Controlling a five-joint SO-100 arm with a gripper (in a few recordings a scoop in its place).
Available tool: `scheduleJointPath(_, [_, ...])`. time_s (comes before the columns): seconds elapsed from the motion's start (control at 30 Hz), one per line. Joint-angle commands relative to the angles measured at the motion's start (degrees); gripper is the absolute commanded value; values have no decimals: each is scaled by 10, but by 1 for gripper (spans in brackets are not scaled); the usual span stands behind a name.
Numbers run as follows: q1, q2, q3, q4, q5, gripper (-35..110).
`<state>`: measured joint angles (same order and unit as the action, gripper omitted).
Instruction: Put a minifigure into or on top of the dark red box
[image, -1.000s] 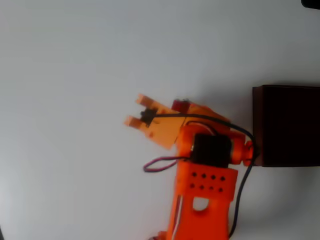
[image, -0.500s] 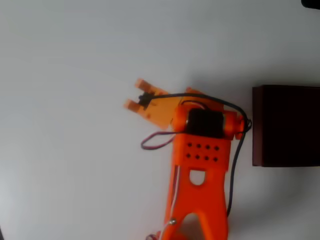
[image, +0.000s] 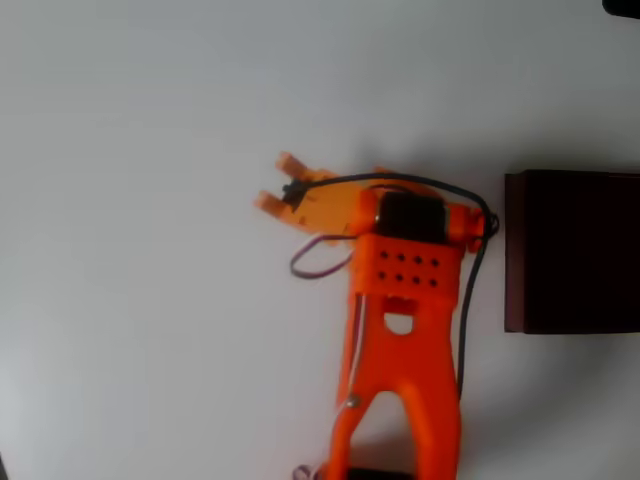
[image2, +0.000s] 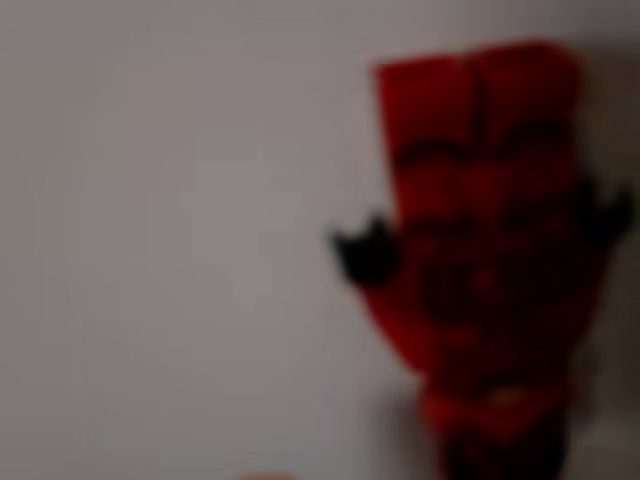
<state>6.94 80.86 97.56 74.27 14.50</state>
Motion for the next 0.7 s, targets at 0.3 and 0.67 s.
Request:
scheduleJointPath(0.3, [4,-35,-57,15,0,19])
scheduleJointPath(0.67, [11,-58,-59,11,-3,19])
